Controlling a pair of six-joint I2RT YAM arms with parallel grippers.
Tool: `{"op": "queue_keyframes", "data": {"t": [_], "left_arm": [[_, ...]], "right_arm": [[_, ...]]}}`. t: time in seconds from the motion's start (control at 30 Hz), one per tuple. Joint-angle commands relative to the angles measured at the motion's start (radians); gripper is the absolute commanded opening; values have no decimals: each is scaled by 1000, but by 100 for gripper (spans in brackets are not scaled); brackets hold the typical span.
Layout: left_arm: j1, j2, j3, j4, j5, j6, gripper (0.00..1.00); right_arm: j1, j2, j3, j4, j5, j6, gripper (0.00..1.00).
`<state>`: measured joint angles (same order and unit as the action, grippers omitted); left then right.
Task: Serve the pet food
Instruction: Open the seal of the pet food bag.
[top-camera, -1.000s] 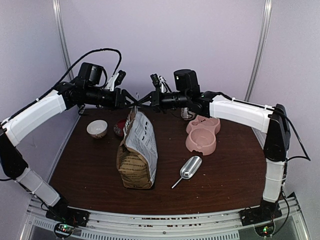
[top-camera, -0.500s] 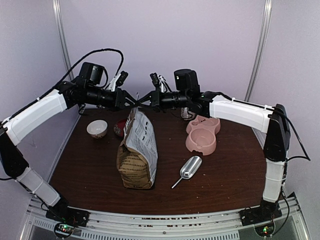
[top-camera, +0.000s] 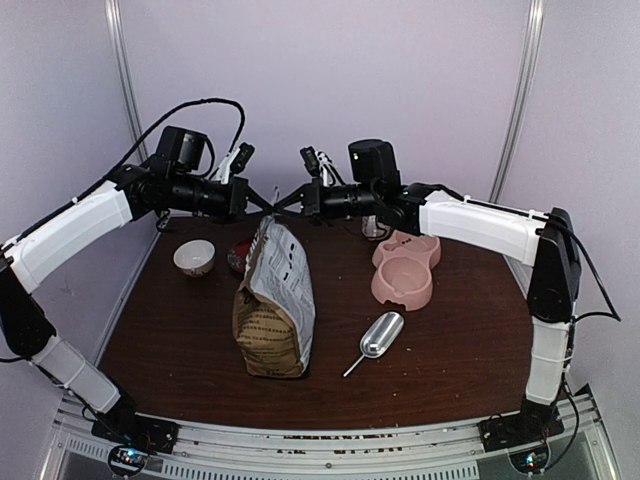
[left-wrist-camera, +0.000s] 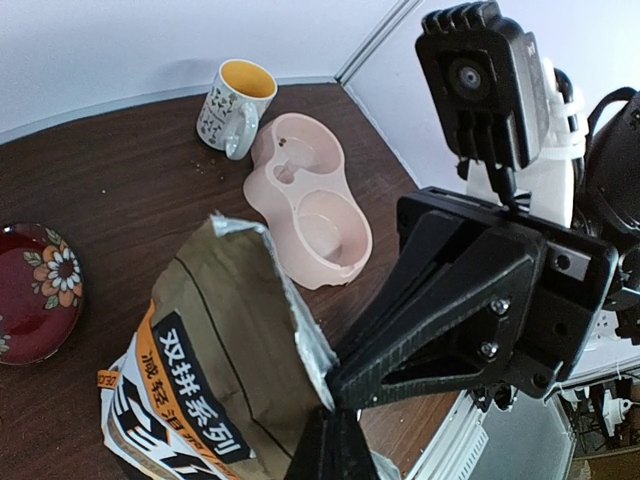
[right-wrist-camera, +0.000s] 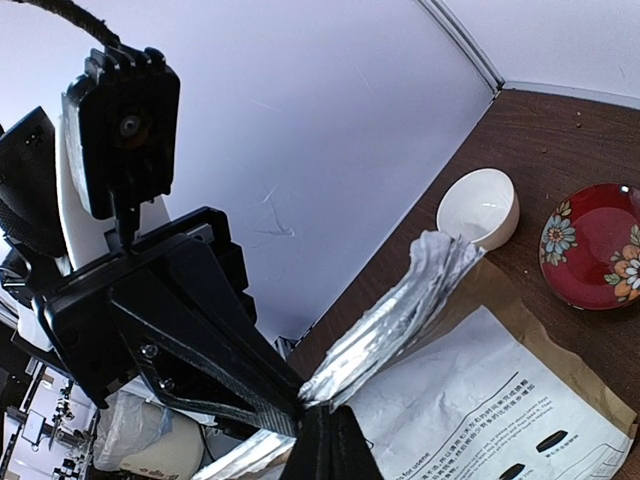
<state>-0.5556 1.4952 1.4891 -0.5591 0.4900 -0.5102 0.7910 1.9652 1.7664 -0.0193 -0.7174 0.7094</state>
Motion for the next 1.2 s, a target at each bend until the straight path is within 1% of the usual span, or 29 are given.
{"op": "queue_keyframes", "data": {"t": [0.0, 0.27, 0.4, 0.43, 0.5, 0.57, 0.67, 0.73, 0.8, 0.9, 0.97, 1.17], "left_arm": [[-6, -20, -27, -4, -15, 16, 0], [-6, -43, -43, 9, -26, -7, 0], [-7, -98, -101, 42, -40, -29, 0], [-6, -114, -122, 55, -43, -34, 0], [-6, -141, -180, 90, -45, -45, 0], [-7, -162, -226, 122, -45, -55, 0], [-7, -193, -288, 176, -47, -69, 0], [-7, -210, -322, 215, -46, -79, 0], [-6, -223, -353, 254, -44, -87, 0], [-7, -237, -393, 302, -47, -97, 0], [-7, -250, -418, 330, -52, -102, 0], [-6, -294, -495, 412, -65, -127, 0]], "right_arm": [[5, -10, -2, -24, 3, -33, 0], [6, -20, 24, -51, 9, -39, 0], [13, -44, 29, -77, 14, -55, 0], [16, -52, 22, -86, 19, -62, 1], [21, -69, 12, -101, 26, -66, 8], [26, -82, 5, -124, 37, -73, 21], [35, -112, -9, -169, 63, -90, 37], [39, -133, -17, -201, 84, -101, 44], [44, -152, -19, -233, 108, -112, 50], [55, -177, -15, -277, 140, -126, 56], [65, -190, -14, -311, 164, -139, 57], [88, -204, -15, -382, 226, -158, 58]]}}
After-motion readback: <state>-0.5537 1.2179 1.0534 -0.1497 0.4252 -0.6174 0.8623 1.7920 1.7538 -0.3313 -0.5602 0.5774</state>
